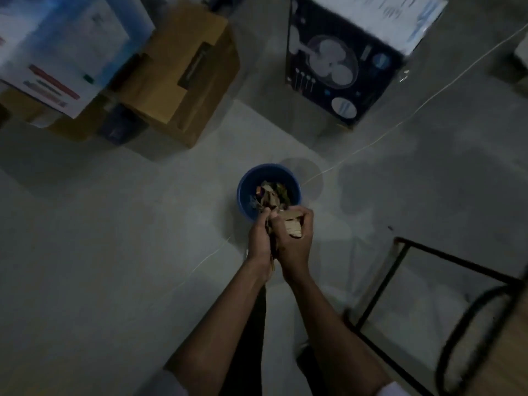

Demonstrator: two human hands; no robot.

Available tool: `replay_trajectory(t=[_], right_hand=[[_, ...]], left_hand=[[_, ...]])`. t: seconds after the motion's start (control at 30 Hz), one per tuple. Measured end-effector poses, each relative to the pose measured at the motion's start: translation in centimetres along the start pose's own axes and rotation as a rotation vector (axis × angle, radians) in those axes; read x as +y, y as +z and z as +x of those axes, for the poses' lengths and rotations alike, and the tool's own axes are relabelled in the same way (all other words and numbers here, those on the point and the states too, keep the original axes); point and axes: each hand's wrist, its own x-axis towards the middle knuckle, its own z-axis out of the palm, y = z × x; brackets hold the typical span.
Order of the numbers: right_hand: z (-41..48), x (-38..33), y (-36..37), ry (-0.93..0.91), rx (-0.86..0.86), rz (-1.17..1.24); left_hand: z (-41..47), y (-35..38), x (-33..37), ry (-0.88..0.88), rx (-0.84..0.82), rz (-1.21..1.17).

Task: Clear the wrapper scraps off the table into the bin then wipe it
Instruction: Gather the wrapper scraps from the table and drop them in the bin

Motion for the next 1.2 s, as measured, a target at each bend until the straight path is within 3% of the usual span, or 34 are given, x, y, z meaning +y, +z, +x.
replay_trajectory(t=[0.33,0.43,0.57,0.7,0.8,0.93,1.2], right_hand=[[19.6,20.0,9.2,0.359,0.019,0.095],[22.7,23.2,9.7,0.485,0.032,0.116],[24.9,24.5,9.4,0.584,0.036,0.141],[24.2,21.6,8.3,0.692,-0.047,0.332],[21.1,17.3,6.4,0.714,0.04,0.384],[14.7,10.1,2.8,0.644,0.094,0.445],[-2.9,-6.2,-8.6,0.381,0.04,0.622]], left_hand=[[29.6,-2.8,0.2,-0.293,-0.028,0.048],[33.9,-3.4,0.2,-0.391,-0.07,0.088],[36.5,-4.6,0.5,-0.386,0.006,0.12],[33.9,-4.3,1.4,-0.315,0.072,0.142],[28.6,-2.8,2.6,-0.238,0.057,0.227],[19.3,-0.4,4.0,-0.13,-0.059,0.35],[-5.4,3.9,3.5,0.134,-0.382,0.471]])
